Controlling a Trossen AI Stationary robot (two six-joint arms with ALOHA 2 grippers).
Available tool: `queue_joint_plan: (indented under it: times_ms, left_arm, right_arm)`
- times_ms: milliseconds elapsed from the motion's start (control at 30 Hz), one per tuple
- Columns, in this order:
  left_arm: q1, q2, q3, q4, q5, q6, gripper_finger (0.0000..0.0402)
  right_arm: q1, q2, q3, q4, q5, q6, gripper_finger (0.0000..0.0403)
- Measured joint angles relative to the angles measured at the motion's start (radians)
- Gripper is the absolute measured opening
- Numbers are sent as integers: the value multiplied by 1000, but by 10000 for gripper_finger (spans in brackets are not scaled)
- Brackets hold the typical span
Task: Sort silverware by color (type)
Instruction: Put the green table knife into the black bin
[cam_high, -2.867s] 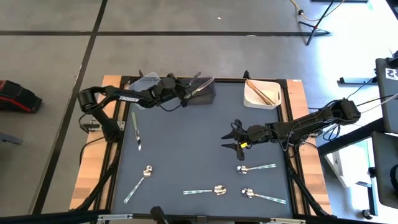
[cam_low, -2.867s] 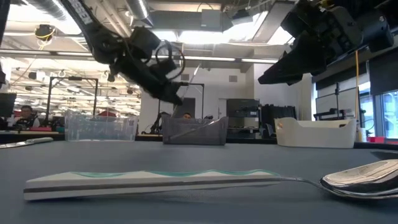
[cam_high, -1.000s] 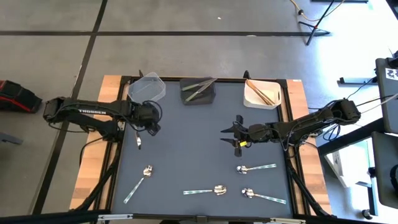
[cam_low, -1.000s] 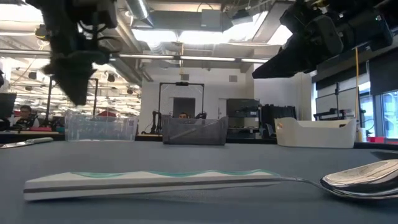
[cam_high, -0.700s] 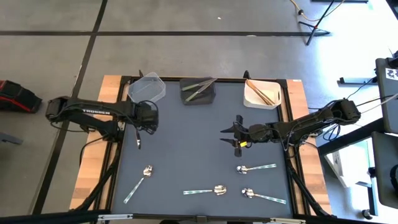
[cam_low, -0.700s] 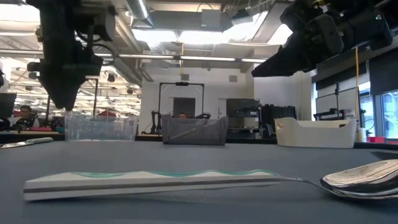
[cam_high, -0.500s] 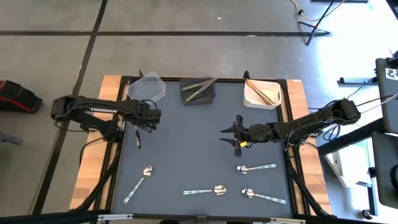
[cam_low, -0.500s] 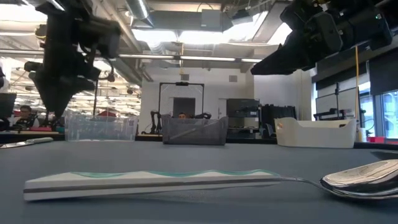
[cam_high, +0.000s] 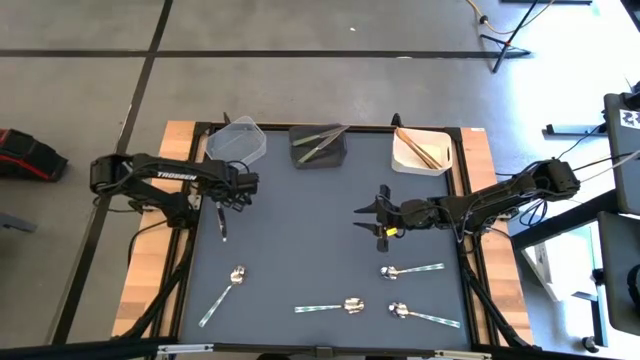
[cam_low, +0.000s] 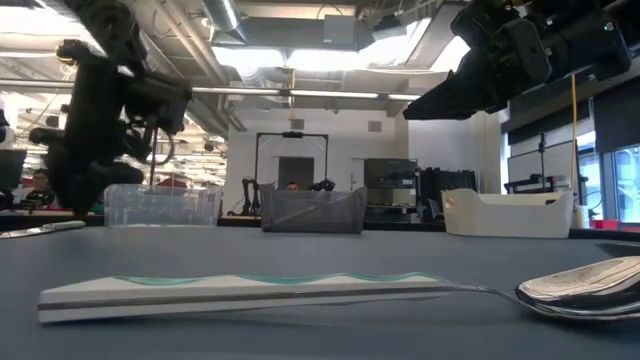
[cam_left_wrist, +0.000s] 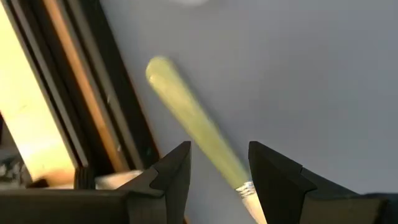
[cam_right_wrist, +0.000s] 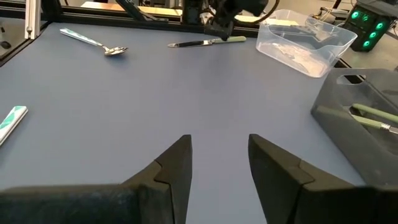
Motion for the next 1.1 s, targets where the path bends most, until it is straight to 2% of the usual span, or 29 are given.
queue_joint_plan:
  times_ms: [300,633,1100]
  left_arm:
    - [99,-4,-89,113,65,74,156]
    - [109,-3,-93,126,129,144,150]
    - [107,0,-58,140,209,210,53]
  right_arm:
    - [0,0,0,13,1,0,144]
    - [0,0,0,15,2,-4,144]
    - [0,0,0,15,3,-4,144]
